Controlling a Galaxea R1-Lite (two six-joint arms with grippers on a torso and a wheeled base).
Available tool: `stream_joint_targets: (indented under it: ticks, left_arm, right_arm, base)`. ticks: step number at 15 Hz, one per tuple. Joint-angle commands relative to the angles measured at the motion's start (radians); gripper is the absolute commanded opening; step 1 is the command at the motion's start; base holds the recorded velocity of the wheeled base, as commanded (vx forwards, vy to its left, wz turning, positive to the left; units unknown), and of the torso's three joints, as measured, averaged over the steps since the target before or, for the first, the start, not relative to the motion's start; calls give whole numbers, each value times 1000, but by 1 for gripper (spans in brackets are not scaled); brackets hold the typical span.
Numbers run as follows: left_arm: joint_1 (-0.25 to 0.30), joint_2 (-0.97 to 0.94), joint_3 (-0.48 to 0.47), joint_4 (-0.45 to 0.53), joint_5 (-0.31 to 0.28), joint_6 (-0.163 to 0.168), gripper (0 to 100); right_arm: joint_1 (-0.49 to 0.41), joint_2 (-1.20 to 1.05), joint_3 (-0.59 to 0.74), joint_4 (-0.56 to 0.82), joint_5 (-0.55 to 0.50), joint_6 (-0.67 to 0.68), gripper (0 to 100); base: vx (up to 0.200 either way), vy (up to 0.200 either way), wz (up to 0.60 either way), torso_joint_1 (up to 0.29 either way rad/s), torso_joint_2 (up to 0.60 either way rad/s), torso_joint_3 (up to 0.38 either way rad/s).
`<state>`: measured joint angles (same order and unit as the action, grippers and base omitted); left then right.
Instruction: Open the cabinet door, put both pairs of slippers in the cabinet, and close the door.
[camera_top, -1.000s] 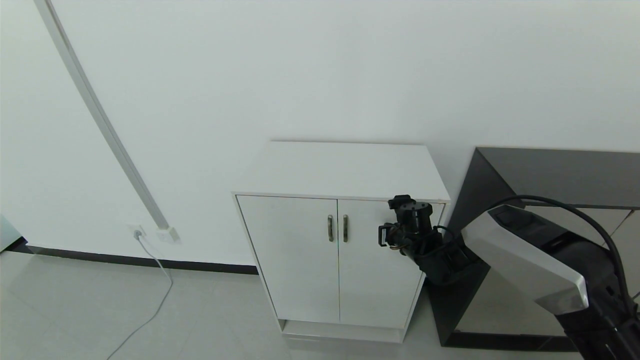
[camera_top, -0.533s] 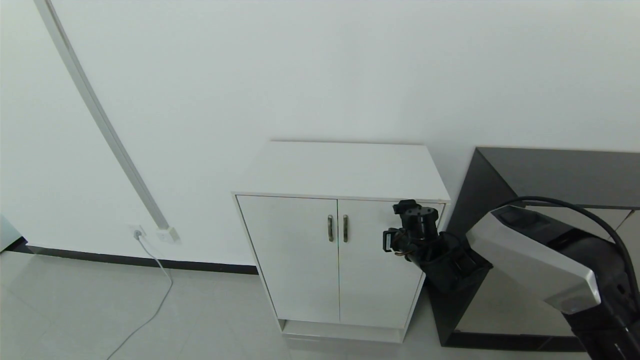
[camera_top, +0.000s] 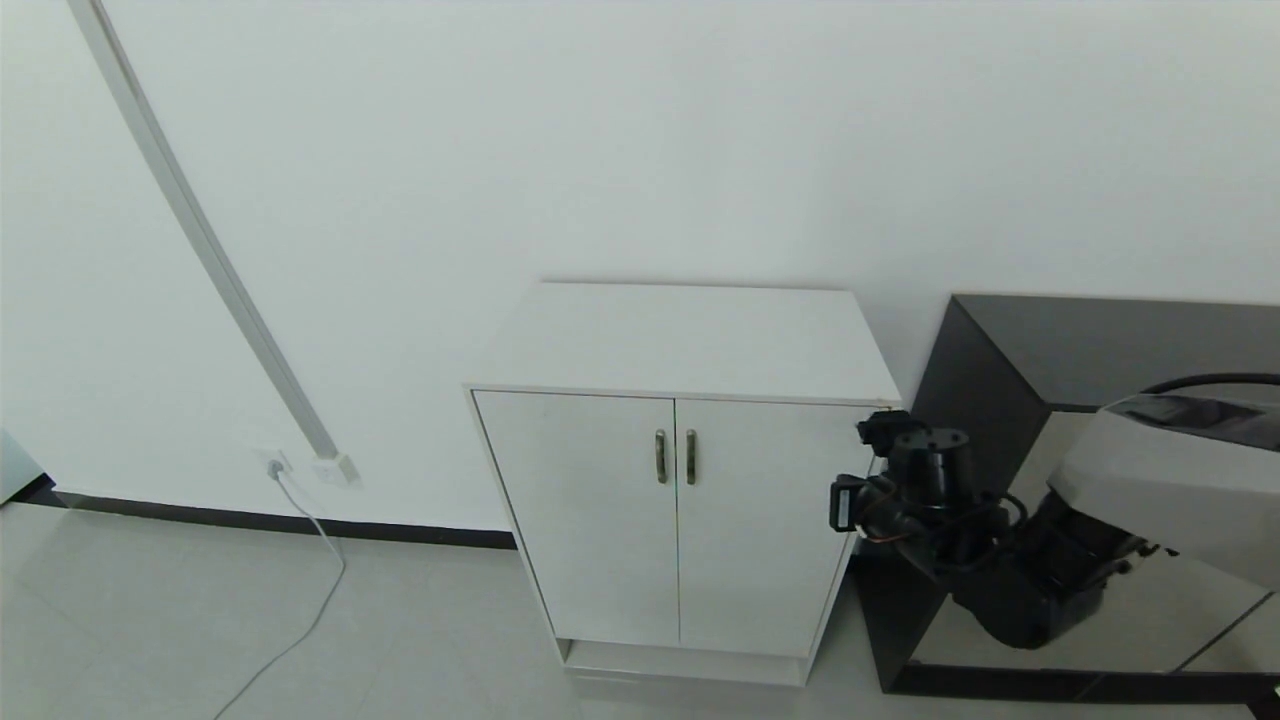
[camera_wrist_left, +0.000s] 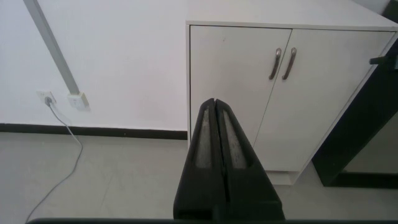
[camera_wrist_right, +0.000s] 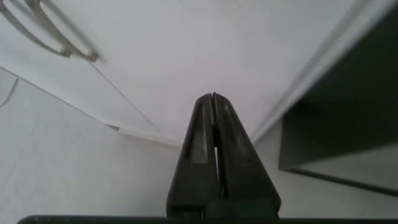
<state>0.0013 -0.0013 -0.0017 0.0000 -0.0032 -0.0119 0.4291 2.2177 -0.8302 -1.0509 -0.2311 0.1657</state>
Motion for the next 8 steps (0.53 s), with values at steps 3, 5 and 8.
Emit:
stream_joint_targets:
  ticks: [3, 5, 8]
  left_arm:
    - [0, 1, 0, 2, 0, 1, 0]
    - [0, 1, 0, 0, -1, 1, 0]
    - [0, 1, 0, 0, -1, 1, 0]
  right_arm:
    - [-165, -352, 401, -60, -70, -3, 0]
    - [-230, -461, 525, -60, -82, -9, 0]
    - [-265, -589, 686, -60, -82, -32, 0]
  base:
    - [0, 0, 0, 0, 0, 0]
    - [0, 0, 0, 0, 0, 0]
    - [0, 0, 0, 0, 0, 0]
